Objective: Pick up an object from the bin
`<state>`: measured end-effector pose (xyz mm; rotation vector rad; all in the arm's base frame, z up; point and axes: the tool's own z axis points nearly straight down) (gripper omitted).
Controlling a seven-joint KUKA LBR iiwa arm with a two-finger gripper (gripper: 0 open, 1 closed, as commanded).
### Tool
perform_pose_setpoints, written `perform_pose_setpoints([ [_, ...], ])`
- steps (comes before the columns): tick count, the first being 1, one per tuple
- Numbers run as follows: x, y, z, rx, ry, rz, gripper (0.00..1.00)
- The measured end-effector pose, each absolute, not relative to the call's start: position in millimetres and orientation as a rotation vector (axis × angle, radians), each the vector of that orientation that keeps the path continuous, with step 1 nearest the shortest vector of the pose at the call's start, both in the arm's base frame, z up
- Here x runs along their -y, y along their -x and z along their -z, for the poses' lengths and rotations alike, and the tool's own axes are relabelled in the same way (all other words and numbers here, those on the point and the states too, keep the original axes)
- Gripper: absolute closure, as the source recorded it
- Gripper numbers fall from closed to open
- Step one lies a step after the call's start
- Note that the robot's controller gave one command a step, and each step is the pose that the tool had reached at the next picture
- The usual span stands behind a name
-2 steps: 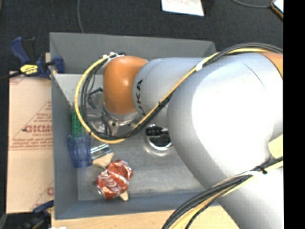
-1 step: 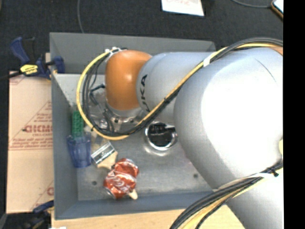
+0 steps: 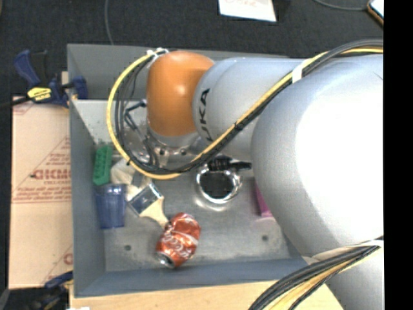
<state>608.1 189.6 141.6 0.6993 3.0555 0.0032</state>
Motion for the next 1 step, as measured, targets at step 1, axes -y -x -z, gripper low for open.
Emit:
perform_pose_setpoints([
  [1,-189.7,-608.6,-163.7,-3.054,-0.697,-0.005,1.0],
])
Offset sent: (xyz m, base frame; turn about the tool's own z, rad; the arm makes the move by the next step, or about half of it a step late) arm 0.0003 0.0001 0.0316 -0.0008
